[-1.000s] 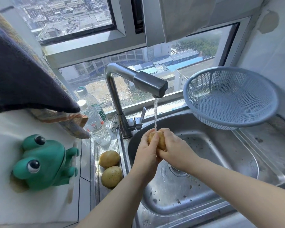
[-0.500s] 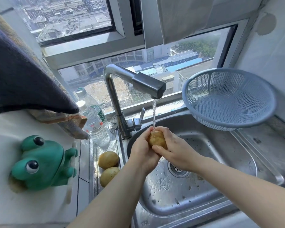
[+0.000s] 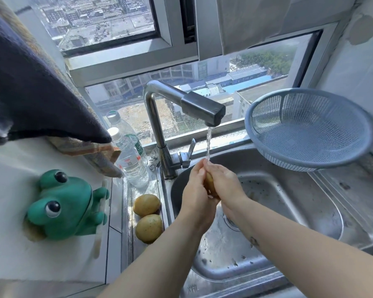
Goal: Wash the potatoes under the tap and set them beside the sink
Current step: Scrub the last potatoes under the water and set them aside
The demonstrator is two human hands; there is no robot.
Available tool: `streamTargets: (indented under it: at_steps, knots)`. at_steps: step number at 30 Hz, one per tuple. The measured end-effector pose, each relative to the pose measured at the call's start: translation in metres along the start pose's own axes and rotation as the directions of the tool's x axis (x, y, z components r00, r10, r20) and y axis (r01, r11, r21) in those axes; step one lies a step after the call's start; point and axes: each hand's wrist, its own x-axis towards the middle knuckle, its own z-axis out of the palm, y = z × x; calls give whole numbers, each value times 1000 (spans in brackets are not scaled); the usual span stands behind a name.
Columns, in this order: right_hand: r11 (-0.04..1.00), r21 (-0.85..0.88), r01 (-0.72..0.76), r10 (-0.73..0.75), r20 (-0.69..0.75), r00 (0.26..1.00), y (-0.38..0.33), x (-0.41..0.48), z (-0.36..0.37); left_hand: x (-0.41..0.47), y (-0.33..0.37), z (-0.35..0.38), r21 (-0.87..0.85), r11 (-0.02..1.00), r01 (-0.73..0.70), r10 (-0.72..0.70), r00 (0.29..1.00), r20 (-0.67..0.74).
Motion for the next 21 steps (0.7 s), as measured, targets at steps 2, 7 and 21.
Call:
streamTargets:
  at_steps: [2,7,21]
  knots:
    - [1000,26,9,-9,4,1000,-2,-1,0,3,-3,-1,49,998,-44,44,999,-6]
    - [997,-29,68,-63,133,989,-2,-5,-6,11,-4,-2,108,989,-98,109,989,-100]
    - [941,-195,278,-271,60,961,-2,5,-14,18,3,6,-192,976,105,-129,985,-116]
